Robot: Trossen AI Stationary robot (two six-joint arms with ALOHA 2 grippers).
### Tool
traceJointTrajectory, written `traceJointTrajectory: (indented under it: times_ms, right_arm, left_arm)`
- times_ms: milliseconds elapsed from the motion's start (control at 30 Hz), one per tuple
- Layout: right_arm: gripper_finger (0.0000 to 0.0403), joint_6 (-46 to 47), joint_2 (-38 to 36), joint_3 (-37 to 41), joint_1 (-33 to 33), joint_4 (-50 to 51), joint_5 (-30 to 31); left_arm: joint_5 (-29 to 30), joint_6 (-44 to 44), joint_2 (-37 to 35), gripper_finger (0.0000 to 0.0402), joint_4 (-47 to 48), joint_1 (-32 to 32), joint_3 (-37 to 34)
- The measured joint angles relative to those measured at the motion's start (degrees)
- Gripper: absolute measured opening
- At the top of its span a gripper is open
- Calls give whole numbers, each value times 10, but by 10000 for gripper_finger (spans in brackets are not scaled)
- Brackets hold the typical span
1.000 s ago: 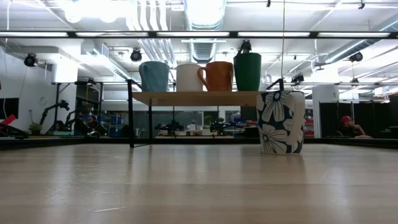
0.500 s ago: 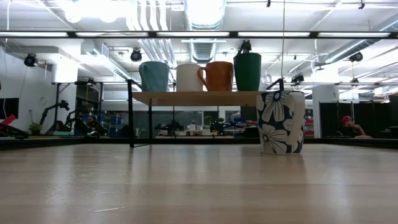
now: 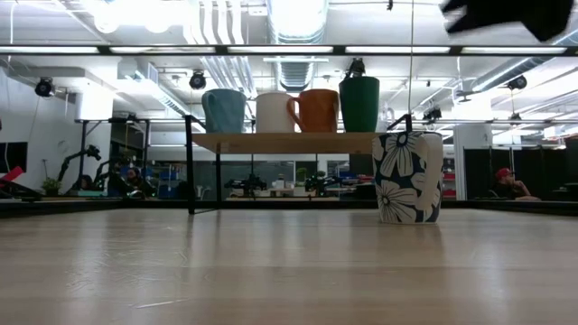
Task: Stack small to large cups/mugs on shelf
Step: Put the white patterned mug on the shelf
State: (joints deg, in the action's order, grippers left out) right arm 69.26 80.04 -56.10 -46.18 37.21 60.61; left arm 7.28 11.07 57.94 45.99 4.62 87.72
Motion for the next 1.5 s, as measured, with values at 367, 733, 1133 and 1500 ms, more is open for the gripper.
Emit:
traceJointTrajectory:
  times_ms: [367, 733, 1133, 1500]
  right_arm:
    - [135, 196, 16, 101, -4, 11, -41]
    - [135, 178, 94, 117, -4, -97, -37]
    - [134, 190, 198, 111, 0, -167, 24]
    - [134, 172, 199, 108, 34, -168, 39]
  left_arm:
    - [-1, 0, 1, 141, 0, 0, 0]
    - [-1, 0, 2, 141, 0, 0, 0]
    - [-1, 5, 2, 141, 0, 0, 0]
    - [0, 5, 2, 141, 0, 0, 0]
